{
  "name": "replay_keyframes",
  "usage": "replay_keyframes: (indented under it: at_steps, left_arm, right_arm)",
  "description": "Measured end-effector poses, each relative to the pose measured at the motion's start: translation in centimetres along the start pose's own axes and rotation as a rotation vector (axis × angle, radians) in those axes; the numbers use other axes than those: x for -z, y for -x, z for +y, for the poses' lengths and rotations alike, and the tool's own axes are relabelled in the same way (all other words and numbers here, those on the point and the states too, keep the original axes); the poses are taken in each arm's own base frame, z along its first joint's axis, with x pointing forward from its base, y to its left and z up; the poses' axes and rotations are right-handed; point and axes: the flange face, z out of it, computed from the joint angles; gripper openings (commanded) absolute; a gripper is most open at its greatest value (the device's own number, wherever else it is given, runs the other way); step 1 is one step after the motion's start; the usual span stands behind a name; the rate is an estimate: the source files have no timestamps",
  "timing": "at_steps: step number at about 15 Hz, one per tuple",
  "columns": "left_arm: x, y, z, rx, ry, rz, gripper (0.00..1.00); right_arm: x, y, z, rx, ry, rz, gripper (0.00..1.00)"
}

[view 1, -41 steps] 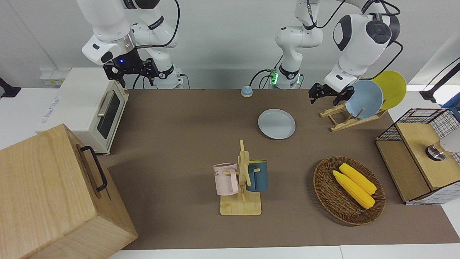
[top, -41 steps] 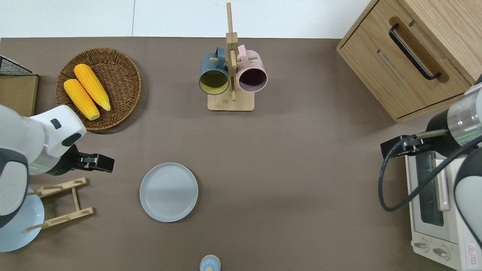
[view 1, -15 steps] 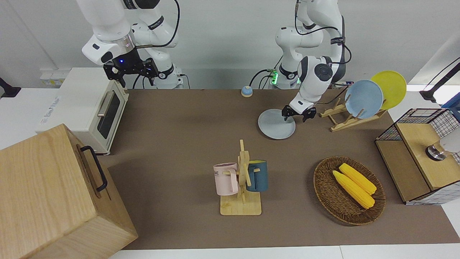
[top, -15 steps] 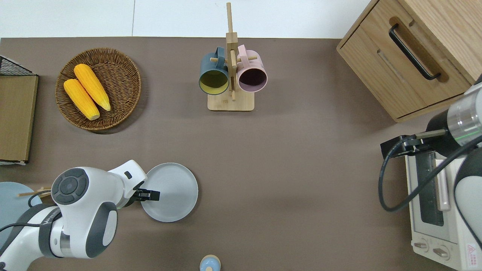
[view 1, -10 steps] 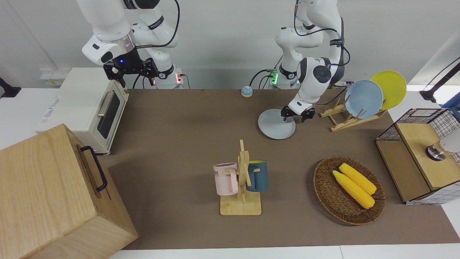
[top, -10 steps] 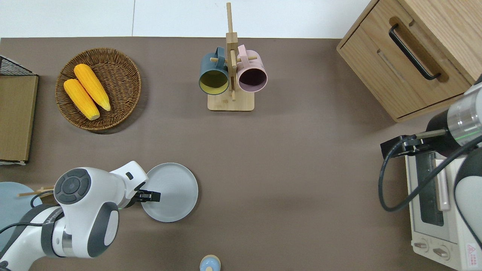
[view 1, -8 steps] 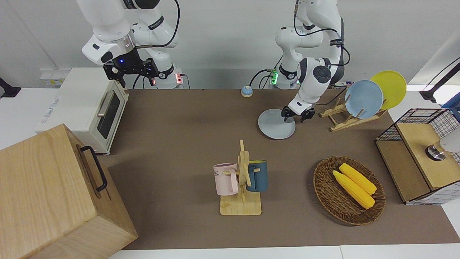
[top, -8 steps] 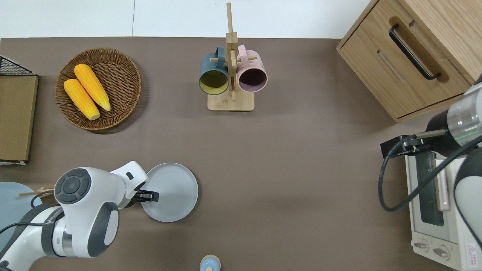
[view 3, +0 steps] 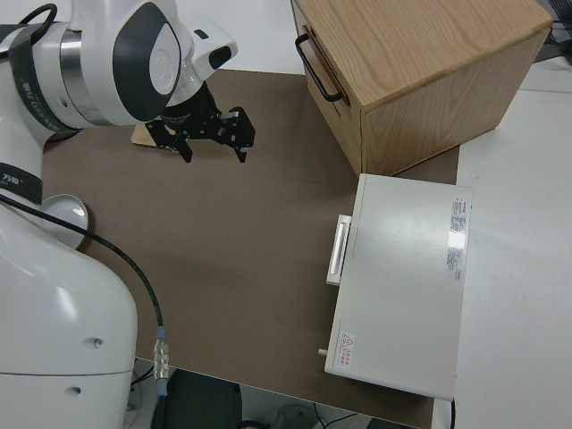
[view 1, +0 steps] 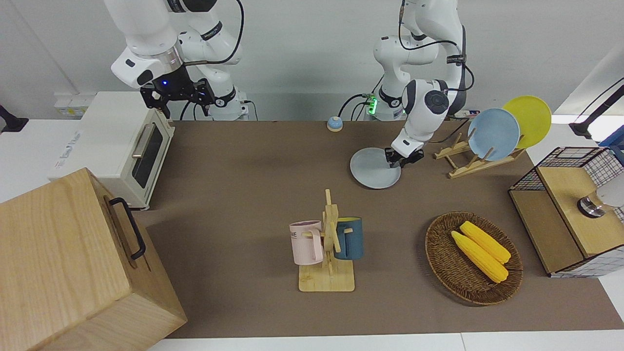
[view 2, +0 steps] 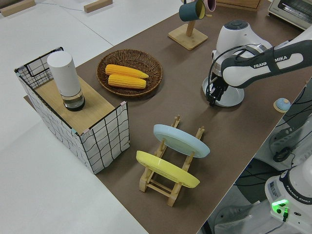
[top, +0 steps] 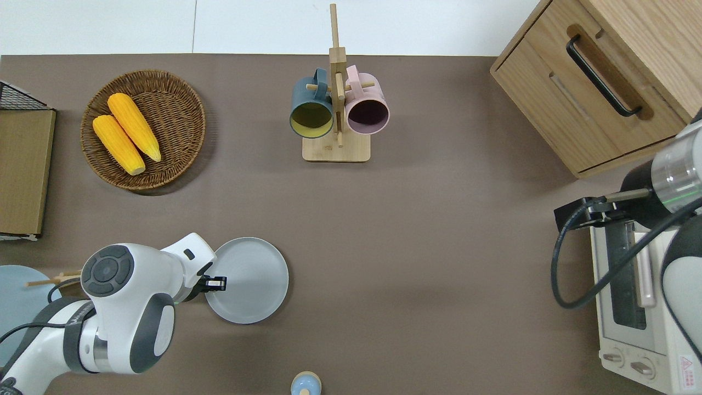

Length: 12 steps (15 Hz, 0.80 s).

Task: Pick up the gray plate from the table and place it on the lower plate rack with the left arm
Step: 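Close the left gripper on the gray plate's rim, then lift the gray plate and carry it toward the wooden plate rack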

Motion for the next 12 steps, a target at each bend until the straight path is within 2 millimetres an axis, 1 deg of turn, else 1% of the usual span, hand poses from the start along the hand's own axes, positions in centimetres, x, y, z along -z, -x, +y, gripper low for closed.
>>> replay_keyframes:
  at_steps: [9,12]
  left_arm:
    - [0.6,-0.2,0.0,0.005,0.006,0.015,0.00]
    - [1.9,-0.8,-0.2,0.008,0.009,0.020,0.00]
  right_arm:
    - [0.0,0.0,0.0,0.000,0.000,0.000,0.983]
    - [0.0,0.0,0.0,0.000,0.000,0.000,0.983]
